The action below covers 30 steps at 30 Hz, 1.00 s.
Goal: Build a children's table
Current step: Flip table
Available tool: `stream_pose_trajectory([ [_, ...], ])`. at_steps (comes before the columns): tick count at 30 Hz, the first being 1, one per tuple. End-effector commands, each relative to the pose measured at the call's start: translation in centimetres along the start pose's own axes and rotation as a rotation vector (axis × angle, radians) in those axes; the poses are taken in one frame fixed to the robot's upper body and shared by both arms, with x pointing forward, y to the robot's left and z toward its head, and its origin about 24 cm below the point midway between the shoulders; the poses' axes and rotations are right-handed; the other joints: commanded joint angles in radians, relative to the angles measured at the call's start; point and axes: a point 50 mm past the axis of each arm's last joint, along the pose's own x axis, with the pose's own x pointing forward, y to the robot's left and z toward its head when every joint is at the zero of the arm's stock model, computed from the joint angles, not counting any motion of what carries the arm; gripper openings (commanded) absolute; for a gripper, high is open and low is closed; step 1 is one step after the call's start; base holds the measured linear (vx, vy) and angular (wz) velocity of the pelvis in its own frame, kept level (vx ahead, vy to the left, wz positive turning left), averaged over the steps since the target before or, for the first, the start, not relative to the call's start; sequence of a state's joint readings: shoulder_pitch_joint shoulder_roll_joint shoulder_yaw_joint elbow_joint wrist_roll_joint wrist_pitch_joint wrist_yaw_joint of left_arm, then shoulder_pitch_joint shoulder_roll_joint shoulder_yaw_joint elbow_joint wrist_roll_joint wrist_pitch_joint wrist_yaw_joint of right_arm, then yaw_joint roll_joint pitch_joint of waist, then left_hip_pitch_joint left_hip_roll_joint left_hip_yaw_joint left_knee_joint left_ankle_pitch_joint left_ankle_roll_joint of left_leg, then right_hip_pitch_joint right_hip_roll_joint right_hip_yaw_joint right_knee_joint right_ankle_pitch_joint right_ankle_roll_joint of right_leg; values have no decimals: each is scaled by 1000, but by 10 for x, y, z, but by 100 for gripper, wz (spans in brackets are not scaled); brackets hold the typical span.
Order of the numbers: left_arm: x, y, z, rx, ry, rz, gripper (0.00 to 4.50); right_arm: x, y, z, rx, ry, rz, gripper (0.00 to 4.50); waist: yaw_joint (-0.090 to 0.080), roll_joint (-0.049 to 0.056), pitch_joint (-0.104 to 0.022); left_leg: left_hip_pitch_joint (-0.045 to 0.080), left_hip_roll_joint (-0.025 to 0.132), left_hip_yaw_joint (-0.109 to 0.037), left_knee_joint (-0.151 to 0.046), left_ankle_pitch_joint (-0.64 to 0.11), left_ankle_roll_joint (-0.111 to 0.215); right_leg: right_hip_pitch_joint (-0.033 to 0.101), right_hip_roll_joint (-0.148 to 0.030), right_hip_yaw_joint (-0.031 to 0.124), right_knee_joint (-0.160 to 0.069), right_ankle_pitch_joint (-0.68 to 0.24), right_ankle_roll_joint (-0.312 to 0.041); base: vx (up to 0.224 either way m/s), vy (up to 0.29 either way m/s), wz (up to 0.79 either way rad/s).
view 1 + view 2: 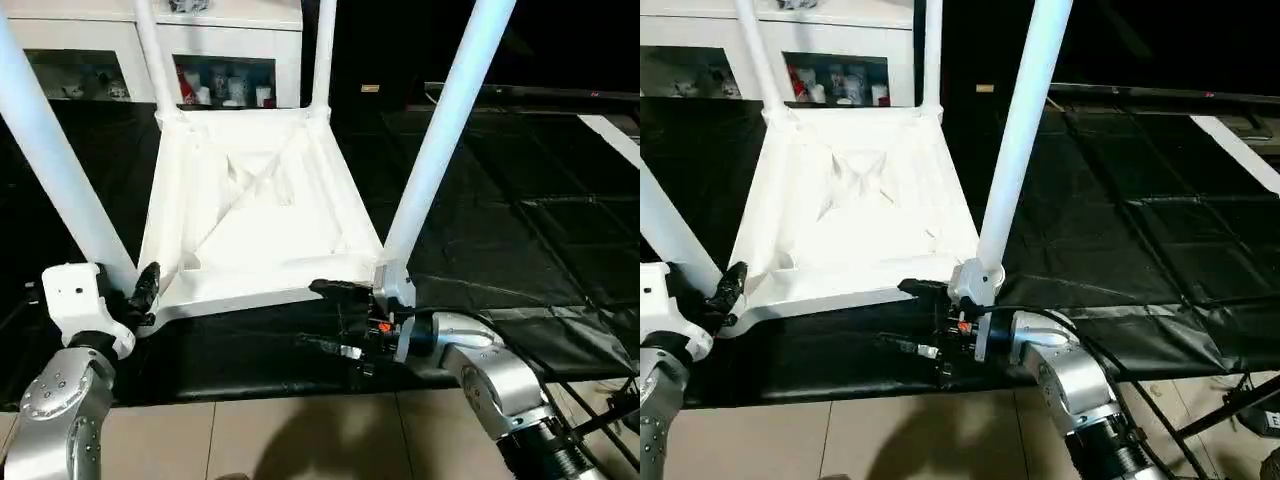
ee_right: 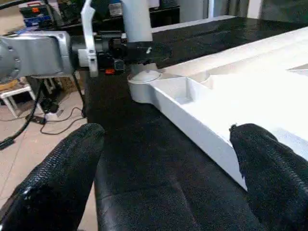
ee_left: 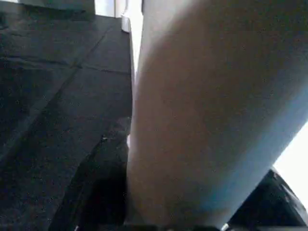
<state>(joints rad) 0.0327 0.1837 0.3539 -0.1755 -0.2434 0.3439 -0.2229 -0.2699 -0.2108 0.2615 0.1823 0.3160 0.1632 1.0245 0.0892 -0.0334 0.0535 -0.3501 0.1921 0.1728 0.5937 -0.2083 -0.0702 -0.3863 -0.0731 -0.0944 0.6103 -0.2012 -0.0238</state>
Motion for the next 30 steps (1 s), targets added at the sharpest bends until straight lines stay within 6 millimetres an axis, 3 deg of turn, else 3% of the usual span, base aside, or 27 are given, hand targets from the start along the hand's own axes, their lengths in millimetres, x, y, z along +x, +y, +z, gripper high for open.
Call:
stream_pose_trajectory([
  [1, 2, -10, -1, -108, -14, -32, 221, -2, -4, 1, -10, -1, -32, 450, 2, 21, -52, -2, 51, -21, -81, -202, 21, 47, -77, 65, -72, -124, -187, 0, 0, 0],
  [4, 2, -17, -3, -138, -12, -48, 221, -3, -4, 1, -12, -3, -38, 450, 3, 18, -54, -2, 52, -20, -79, -187, 26, 47, -77, 65, -70, -119, -184, 0, 0, 0],
  [16, 11, -47, 4, -551, -44, -46, 221, 3, -8, 2, 31, -34, -104, 450, 6, 12, -54, -7, 48, -15, -70, -135, 43, 48, -78, 65, -72, -143, -188, 0, 0, 0],
  [17, 12, -52, 5, -529, -39, -69, 221, 4, -11, 1, 51, -27, -137, 450, 5, 5, -54, -8, 49, -15, -71, -133, 45, 48, -77, 64, -73, -143, -186, 0, 0, 0],
  [18, 12, -55, 7, -506, -35, -86, 220, 4, -13, 0, 64, -21, -160, 450, 5, 10, -54, -7, 48, -16, -72, -136, 46, 47, -76, 64, -73, -152, -179, 0, 0, 0],
  [22, 13, -64, 8, -421, -15, -135, 214, 10, -22, -1, 121, -57, -260, 450, 2, 10, -56, -2, 51, -18, -73, -123, 39, 45, -77, 64, -70, -134, -174, 0, 0, 0],
  [23, 13, -67, 9, -425, -12, -143, 214, 13, -26, -1, 144, -67, -305, 450, 4, 8, -59, 3, 51, -16, -69, -109, 39, 43, -74, 64, -66, -95, -178, 0, 0, 0],
  [25, 14, -69, 10, -431, -8, -153, 213, 19, -31, -1, 183, -82, -343, 450, 3, 10, -60, 0, 50, -16, -69, -86, 39, 46, -75, 63, -58, -52, -194, 0, 0, 0],
  [30, 18, -76, 13, -448, -9, -170, 213, 35, -51, 8, 309, -166, -469, 450, 0, 13, -60, 0, 48, -13, -69, -97, 27, 46, -78, 64, -57, -47, -213, 0, 0, 0],
])
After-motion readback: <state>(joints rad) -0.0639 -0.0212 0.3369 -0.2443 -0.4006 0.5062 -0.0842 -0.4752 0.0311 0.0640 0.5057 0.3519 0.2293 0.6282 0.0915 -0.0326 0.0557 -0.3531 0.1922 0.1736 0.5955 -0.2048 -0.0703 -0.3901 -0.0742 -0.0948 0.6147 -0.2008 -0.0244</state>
